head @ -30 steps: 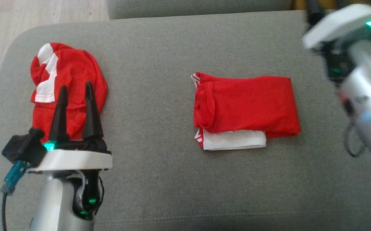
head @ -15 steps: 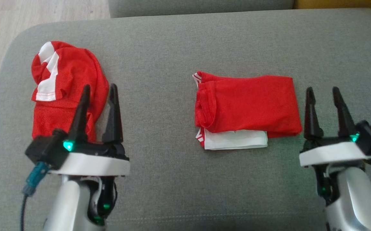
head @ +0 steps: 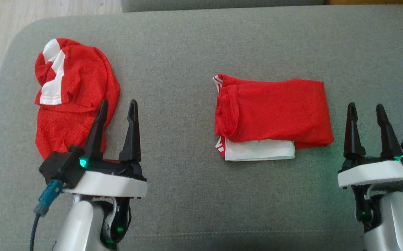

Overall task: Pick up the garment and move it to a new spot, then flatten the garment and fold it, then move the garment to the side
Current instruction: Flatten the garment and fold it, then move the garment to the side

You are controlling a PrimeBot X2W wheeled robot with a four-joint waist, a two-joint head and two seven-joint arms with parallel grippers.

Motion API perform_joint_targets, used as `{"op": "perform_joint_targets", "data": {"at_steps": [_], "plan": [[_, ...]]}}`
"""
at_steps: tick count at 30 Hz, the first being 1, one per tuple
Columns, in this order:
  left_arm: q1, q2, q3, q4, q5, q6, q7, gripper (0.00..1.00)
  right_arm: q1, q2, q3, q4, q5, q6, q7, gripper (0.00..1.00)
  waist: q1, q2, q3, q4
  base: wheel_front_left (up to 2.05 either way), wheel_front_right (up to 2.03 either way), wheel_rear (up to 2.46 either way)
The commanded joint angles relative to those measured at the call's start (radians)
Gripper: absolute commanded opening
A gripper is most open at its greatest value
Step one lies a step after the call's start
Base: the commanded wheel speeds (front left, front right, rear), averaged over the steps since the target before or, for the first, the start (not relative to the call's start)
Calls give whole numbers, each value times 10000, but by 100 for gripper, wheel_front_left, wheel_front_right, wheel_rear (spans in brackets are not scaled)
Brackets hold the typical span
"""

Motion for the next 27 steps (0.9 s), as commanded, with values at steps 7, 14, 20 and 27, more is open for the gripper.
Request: {"op": "perform_joint_targets", "data": {"at_steps": [7,14,20,27], "plan": [[-622,104,205,-271,6,-94,-51,100,-1017,-25,-274,1393,780,65,902,100,0,0,556,211,0,0,0],[-864,104,154,-194,53,-168,-51,100,-2075,-25,-162,3369,1320,65,1029,100,0,0,1019,500,0,0,0],[-977,104,232,-170,126,-219,-51,100,-2974,-25,67,5084,1508,65,975,100,0,0,1304,626,0,0,0],[-962,104,394,-163,223,-255,-51,100,-3618,-24,710,6027,1109,65,450,0,0,0,1391,456,0,0,0]]}}
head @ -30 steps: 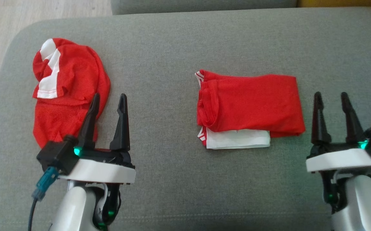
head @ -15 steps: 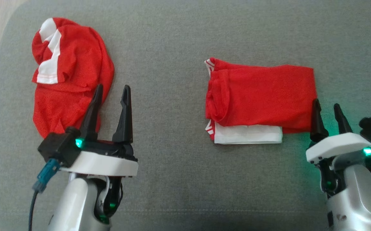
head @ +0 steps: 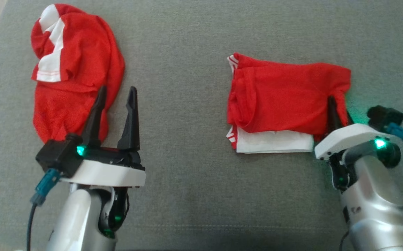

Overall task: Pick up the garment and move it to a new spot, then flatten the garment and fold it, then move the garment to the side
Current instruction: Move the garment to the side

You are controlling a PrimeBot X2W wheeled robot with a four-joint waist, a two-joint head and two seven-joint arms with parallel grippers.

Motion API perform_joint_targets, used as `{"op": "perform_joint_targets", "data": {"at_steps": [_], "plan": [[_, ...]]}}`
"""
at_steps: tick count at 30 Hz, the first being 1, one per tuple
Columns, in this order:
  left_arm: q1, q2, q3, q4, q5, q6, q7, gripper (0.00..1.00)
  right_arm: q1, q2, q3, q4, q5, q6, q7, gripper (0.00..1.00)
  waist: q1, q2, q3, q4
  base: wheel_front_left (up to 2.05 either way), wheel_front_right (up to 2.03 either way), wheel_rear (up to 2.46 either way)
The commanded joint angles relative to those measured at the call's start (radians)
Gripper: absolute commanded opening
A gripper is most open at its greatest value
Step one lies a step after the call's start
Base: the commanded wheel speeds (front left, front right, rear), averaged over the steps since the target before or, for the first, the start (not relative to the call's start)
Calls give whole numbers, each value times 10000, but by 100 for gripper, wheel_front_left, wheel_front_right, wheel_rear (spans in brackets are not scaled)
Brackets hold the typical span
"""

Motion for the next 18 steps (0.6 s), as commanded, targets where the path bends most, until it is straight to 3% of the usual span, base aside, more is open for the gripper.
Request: {"op": "perform_joint_targets", "data": {"at_steps": [1,7,18], "plan": [[-339,104,359,-285,142,-45,-51,100,-111,121,314,-98,-300,65,-145,0,0,0,-28,-123,0,0,0],[-307,104,485,-348,151,-86,-51,100,-682,-212,-249,-869,-2308,65,-310,0,0,0,-94,-683,0,0,0],[-646,104,405,-449,108,-164,-51,100,-1236,-3297,-828,-2750,-3347,65,697,0,0,0,344,-963,0,0,0]]}}
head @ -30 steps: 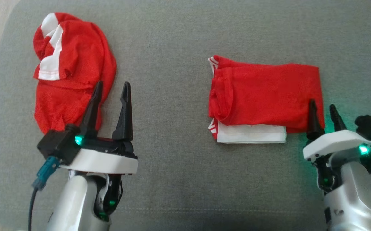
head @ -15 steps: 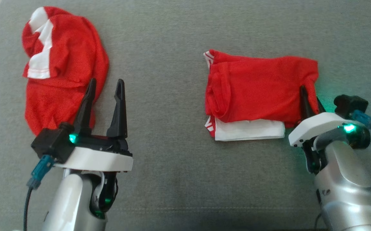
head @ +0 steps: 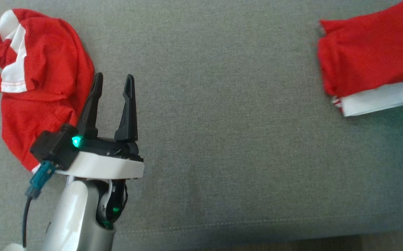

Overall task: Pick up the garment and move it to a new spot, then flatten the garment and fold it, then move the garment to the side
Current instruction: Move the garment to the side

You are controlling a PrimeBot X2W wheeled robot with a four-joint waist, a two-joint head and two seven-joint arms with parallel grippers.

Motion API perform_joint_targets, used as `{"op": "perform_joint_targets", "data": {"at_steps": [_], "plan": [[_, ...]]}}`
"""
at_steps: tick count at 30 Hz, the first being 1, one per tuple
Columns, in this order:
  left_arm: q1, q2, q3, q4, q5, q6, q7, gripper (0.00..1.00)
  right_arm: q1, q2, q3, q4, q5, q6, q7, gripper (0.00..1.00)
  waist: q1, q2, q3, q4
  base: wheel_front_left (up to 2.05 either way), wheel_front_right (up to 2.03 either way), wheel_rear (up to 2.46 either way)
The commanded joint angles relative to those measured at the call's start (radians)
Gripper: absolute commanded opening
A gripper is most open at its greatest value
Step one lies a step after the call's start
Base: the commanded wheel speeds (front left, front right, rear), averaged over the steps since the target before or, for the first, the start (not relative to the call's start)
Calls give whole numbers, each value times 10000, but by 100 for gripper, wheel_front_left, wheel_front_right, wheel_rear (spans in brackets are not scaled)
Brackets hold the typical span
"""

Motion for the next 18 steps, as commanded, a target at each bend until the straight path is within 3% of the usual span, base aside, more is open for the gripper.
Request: {"op": "perform_joint_targets", "data": {"at_steps": [1,5,13,15,16,18], "plan": [[-264,104,282,-363,32,-80,-51,100,-297,-314,30,-427,-27,65,74,0,0,0,69,26,0,0,0],[-298,104,332,-322,5,-111,-51,100,-309,-633,120,-694,79,65,254,0,0,0,189,105,0,0,0],[-327,104,417,-235,-41,-143,-51,100,-141,-591,-182,-995,204,65,385,0,0,0,208,232,0,0,0],[-319,104,443,-220,-50,-139,-51,100,-82,-491,-192,-1006,382,65,511,48,0,0,172,241,0,0,0],[-315,104,459,-213,-61,-130,-51,100,-36,-442,-205,-1055,498,65,614,100,0,0,145,246,0,0,0],[-310,104,468,-203,-64,-119,-51,100,-37,-378,-270,-1180,624,65,594,100,0,0,114,242,0,0,0]]}}
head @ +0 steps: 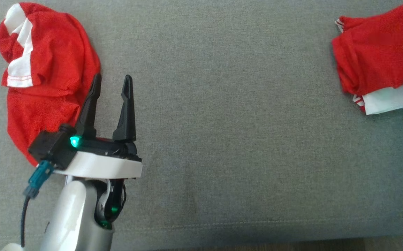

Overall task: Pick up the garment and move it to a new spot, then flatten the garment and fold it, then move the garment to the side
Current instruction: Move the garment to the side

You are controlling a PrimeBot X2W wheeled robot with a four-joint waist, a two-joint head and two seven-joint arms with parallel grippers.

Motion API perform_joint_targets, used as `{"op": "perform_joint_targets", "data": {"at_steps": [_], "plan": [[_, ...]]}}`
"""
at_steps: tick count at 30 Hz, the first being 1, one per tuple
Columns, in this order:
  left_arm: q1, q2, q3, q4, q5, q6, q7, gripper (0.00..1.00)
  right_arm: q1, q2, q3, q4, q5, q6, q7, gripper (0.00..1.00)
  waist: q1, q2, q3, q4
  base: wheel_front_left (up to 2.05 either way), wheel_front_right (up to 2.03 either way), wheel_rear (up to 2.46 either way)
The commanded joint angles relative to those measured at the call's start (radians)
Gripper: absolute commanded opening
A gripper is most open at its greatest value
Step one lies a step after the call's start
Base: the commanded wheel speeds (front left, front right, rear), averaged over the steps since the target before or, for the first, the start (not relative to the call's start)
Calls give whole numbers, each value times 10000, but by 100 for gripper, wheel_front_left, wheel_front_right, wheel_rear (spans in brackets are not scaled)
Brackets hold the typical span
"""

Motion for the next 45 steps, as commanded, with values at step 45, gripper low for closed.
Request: {"op": "perform_joint_targets", "data": {"at_steps": [45], "plan": [[1823,104,125,-55,-160,465,-51,100,4980,3545,2480,-2818,2917,65,-2602,100,-1,0,-3006,411,0,0,0]]}}
